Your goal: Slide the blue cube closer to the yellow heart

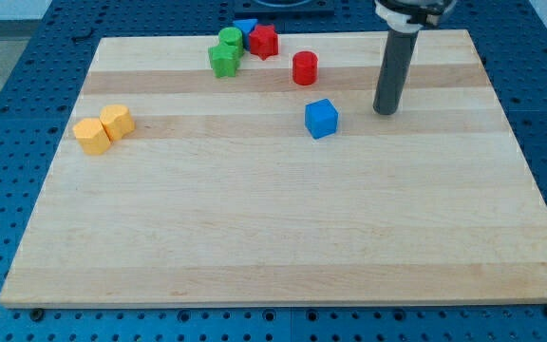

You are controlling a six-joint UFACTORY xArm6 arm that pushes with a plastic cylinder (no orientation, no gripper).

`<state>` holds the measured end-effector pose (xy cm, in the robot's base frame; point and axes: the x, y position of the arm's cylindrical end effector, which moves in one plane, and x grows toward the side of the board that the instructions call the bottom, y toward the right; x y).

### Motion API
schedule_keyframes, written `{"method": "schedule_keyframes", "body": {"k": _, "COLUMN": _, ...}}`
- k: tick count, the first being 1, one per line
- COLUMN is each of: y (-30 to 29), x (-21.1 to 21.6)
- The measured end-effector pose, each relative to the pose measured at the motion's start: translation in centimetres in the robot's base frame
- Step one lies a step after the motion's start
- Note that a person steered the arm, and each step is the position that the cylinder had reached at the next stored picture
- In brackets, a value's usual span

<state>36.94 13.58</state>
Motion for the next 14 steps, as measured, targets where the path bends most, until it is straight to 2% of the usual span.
{"method": "schedule_keyframes", "body": {"k": 2, "y": -2.0, "x": 5.2}}
{"method": "schedule_keyframes", "body": {"k": 3, "y": -2.8, "x": 6.4}}
{"method": "schedule_keyframes", "body": {"k": 5, "y": -3.8, "x": 6.2}}
{"method": "schedule_keyframes", "body": {"k": 6, "y": -3.8, "x": 3.5}}
{"method": "schedule_keyframes", "body": {"k": 7, "y": -4.0, "x": -1.1}}
{"method": "schedule_keyframes", "body": {"k": 9, "y": -10.6, "x": -1.0}}
{"method": "schedule_keyframes", "body": {"k": 12, "y": -14.1, "x": 0.1}}
{"method": "schedule_keyframes", "body": {"k": 13, "y": -13.7, "x": -0.2}}
{"method": "schedule_keyframes", "body": {"k": 14, "y": -9.1, "x": -0.2}}
